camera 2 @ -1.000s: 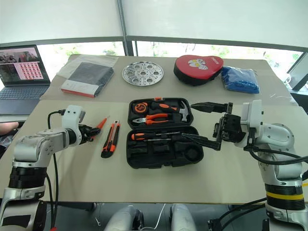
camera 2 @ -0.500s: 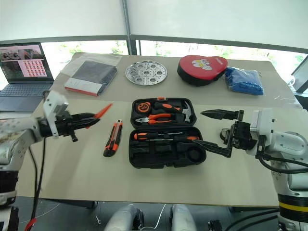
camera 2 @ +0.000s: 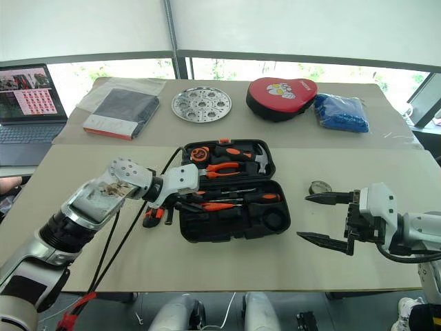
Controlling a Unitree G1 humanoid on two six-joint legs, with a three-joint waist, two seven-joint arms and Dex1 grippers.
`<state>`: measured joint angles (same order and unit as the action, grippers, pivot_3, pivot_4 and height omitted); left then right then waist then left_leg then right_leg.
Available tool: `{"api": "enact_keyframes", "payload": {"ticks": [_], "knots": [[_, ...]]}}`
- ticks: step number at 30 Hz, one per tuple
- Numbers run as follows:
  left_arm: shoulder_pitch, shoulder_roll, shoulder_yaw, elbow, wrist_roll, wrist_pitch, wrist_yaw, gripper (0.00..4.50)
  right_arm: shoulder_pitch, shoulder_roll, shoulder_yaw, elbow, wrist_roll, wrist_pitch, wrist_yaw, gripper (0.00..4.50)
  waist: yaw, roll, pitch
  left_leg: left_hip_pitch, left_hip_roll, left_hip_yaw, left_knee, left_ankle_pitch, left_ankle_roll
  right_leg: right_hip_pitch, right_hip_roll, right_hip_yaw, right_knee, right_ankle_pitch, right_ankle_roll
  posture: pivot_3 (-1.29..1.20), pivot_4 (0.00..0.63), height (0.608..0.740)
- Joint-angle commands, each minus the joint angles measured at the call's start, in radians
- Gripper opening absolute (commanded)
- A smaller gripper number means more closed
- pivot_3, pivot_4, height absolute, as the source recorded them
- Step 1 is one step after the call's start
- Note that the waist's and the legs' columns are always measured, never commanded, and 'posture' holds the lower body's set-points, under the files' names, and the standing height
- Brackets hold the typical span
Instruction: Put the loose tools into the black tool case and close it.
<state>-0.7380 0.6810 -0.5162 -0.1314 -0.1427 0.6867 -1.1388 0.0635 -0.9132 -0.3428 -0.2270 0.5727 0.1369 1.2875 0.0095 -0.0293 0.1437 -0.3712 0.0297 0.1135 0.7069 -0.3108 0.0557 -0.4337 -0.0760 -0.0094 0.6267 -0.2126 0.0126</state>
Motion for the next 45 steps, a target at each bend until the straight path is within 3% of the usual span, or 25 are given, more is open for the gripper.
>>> {"api": "enact_keyframes", "payload": {"ticks": [1,18,25,27,28,32,38,41,45], "knots": [[-0.031,-0.025,-0.005,0.001,0.033,0.023,0.020,0.48,0.008,0.002,-0.047,-0.049,0.027,0.001,-0.015,4.50,0.003,0.000,0.000,0.000,0.000,0.000,0.001,0.000,0.001,0.000,0.000,0.000,0.000,0.000,0.000,0.00,0.150,0.740],[-0.066,-0.045,-0.130,0.014,0.128,0.106,-0.022,0.48,-0.030,0.012,-0.017,-0.123,0.066,0.062,-0.065,4.50,0.004,0.000,0.000,0.000,0.000,-0.001,0.005,-0.001,0.002,0.002,-0.001,-0.001,0.001,0.000,0.001,0.00,0.150,0.740],[-0.052,-0.063,-0.090,-0.009,0.118,0.137,0.010,0.48,-0.035,0.016,-0.017,-0.143,0.079,0.086,-0.077,4.50,0.004,0.000,0.000,0.003,0.000,-0.002,0.005,-0.002,0.003,0.007,-0.001,-0.001,0.000,0.000,0.001,0.00,0.150,0.740],[-0.046,-0.080,-0.052,-0.032,0.087,0.153,0.019,1.48,-0.034,0.018,-0.019,-0.148,0.083,0.092,-0.079,4.50,0.004,0.000,0.000,0.003,0.000,-0.002,0.005,-0.002,0.003,0.007,-0.001,-0.001,0.000,0.000,0.001,0.00,0.150,0.740],[-0.044,-0.091,-0.031,-0.041,0.072,0.153,0.026,1.64,-0.033,0.019,-0.020,-0.150,0.084,0.093,-0.079,4.50,0.004,0.000,0.000,0.003,0.001,-0.002,0.005,-0.002,0.003,0.007,-0.001,-0.001,0.000,0.000,0.001,0.00,0.150,0.740],[-0.057,-0.116,0.083,-0.126,-0.062,0.187,-0.022,3.13,-0.025,0.024,-0.030,-0.154,0.102,0.104,-0.080,4.50,0.004,0.000,0.000,0.002,0.001,-0.002,0.006,-0.002,0.003,0.006,-0.001,-0.002,0.000,0.000,0.001,0.00,0.150,0.740],[-0.021,-0.137,0.176,-0.080,-0.104,0.100,0.025,3.13,-0.025,0.033,-0.028,-0.149,0.106,0.107,-0.084,4.50,0.003,0.000,0.000,0.002,0.000,-0.002,0.006,-0.002,0.003,0.007,-0.001,-0.002,0.000,0.000,0.002,0.00,0.150,0.740],[0.037,-0.144,0.205,0.003,-0.108,-0.028,0.018,2.43,-0.030,0.048,-0.023,-0.146,0.106,0.108,-0.097,4.50,0.002,0.000,0.000,0.003,0.001,-0.002,0.006,-0.002,0.003,0.007,-0.001,-0.002,0.000,0.000,0.001,0.00,0.150,0.740],[0.104,-0.188,0.256,0.083,-0.146,-0.136,0.015,1.15,-0.038,0.068,-0.017,-0.140,0.096,0.096,-0.106,4.50,0.003,0.000,0.000,0.003,0.001,-0.002,0.006,-0.001,0.002,0.007,-0.001,-0.002,0.000,0.000,0.001,0.00,0.150,0.740]]}}
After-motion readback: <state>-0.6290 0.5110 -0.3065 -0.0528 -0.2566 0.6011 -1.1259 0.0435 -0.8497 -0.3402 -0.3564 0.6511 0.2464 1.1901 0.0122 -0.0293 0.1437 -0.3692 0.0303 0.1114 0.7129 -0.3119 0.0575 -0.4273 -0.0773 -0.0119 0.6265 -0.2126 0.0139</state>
